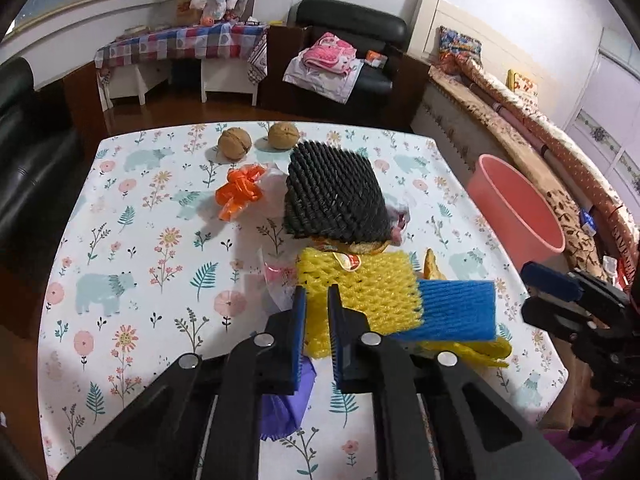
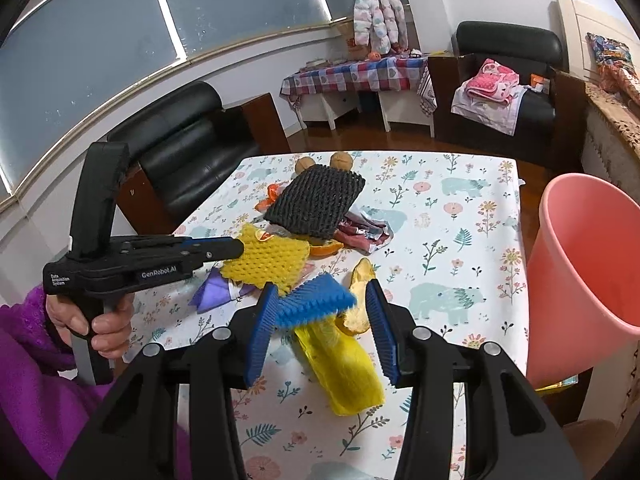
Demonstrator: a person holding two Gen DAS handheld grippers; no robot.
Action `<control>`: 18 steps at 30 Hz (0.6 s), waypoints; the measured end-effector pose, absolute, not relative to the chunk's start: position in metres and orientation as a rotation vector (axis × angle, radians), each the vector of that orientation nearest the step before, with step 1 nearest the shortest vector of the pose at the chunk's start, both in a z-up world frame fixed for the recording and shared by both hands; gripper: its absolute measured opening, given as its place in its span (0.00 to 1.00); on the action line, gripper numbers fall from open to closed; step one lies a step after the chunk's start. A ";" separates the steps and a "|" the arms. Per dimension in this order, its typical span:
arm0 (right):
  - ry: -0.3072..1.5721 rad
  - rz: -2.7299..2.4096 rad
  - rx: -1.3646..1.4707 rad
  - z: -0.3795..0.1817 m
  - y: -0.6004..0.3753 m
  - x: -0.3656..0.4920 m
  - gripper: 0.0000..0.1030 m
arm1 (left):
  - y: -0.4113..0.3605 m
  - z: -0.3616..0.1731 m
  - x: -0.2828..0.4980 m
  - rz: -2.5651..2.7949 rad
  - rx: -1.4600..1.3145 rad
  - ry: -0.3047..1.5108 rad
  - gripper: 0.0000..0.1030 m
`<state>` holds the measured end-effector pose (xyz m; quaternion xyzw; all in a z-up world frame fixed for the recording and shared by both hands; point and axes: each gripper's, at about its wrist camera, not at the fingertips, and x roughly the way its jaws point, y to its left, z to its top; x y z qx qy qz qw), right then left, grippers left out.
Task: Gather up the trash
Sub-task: 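Grasp the yellow foam net with the left tool while the right tool grasps the blue foam net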
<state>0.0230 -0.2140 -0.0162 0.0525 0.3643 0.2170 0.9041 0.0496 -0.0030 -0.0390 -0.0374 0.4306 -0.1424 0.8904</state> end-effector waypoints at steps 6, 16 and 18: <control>0.776 0.493 0.063 -0.017 -0.204 0.025 0.45 | 0.011 -0.025 0.046 -0.304 -0.143 0.835 0.04; 0.796 0.558 -0.157 -0.027 -0.166 0.026 0.45 | 0.029 -0.006 0.045 -0.283 -0.212 0.782 0.04; 0.805 0.539 -0.201 -0.032 -0.163 0.029 0.45 | 0.030 -0.007 0.045 -0.284 -0.222 0.784 0.04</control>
